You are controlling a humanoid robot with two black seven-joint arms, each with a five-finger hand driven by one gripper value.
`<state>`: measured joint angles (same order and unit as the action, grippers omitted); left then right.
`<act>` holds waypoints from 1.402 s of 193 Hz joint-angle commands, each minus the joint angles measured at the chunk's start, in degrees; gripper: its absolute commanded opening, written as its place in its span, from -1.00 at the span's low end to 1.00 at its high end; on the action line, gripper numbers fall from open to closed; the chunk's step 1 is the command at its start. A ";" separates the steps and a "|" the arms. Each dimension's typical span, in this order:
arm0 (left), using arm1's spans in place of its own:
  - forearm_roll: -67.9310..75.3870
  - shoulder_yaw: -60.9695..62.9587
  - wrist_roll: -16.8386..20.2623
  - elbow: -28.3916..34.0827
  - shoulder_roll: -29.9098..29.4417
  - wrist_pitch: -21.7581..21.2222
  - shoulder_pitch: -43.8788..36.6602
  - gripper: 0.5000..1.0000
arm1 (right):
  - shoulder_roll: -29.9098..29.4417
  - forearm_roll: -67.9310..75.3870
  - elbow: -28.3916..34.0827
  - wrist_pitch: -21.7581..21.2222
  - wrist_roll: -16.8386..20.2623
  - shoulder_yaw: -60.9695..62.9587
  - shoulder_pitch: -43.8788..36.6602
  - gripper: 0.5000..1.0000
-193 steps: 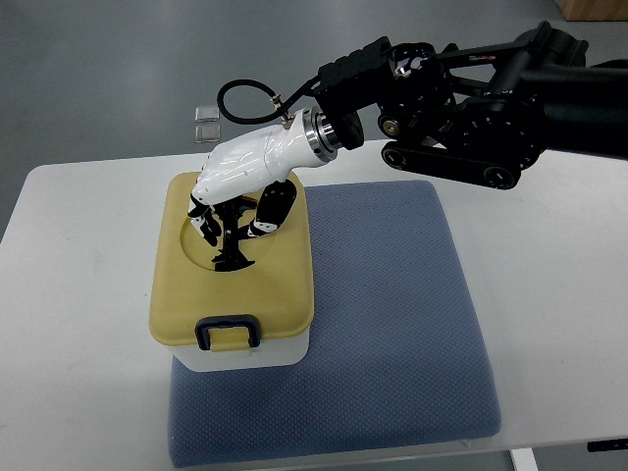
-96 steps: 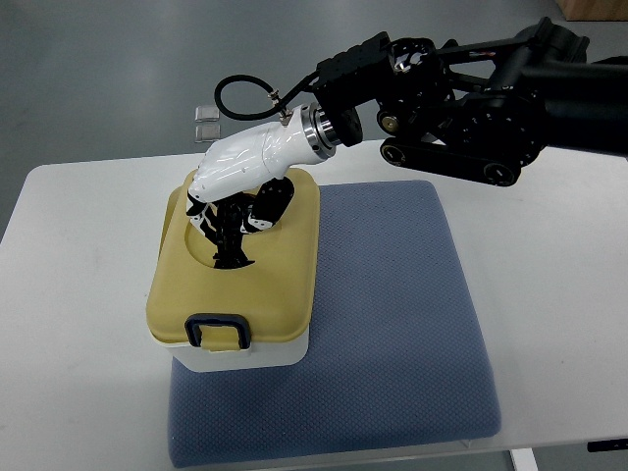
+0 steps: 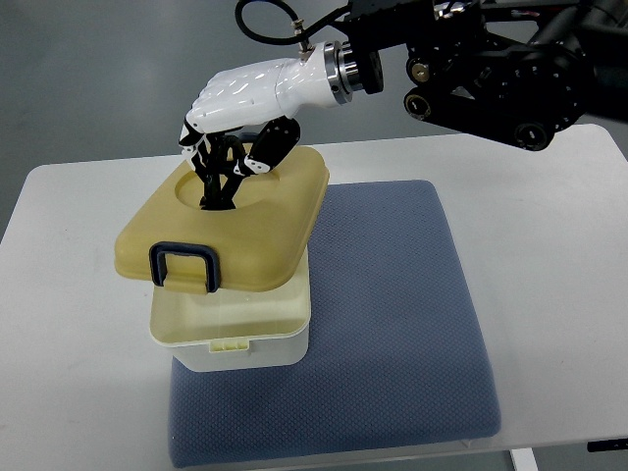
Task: Open white storage box with right hand
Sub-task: 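Carry the lid away from the box and lower it onto the mat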
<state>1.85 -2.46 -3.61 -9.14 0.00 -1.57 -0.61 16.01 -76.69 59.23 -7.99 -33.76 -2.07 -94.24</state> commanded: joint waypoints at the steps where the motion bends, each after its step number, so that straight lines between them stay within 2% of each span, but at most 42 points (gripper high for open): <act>1: 0.00 0.00 -0.08 0.00 0.00 -0.01 -0.01 1.00 | 4.63 1.90 0.00 2.01 0.01 2.16 2.21 -1.00; 25: 0.00 0.00 0.01 0.00 0.00 -0.01 -0.01 1.00 | 9.65 3.30 0.00 2.80 -0.08 2.25 3.62 -1.00; 45: 0.00 0.00 0.01 0.00 0.00 -0.01 -0.01 1.00 | 13.86 3.30 0.00 5.35 -1.24 2.16 6.34 -1.00; 69: 0.00 0.00 0.01 0.00 0.00 -0.01 -0.01 1.00 | 16.42 3.13 -0.44 9.21 -1.24 2.16 9.95 -1.00; 94: 0.00 0.00 -0.08 0.00 0.00 -0.01 -0.01 1.00 | 18.26 2.86 -0.87 10.80 -1.24 2.16 13.11 -1.00; 227: 0.00 0.00 0.01 0.00 0.00 -0.01 -0.01 1.00 | 17.12 1.99 -3.78 22.14 -1.24 1.28 31.39 -1.00; 270: 0.00 0.00 0.01 0.00 0.00 -0.01 -0.01 1.00 | 16.33 0.75 -3.78 25.04 -1.24 1.37 34.38 -1.00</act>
<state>1.85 -2.46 -3.61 -9.14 0.00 -1.57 -0.62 32.56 -74.93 55.39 16.05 -35.01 -0.79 -60.88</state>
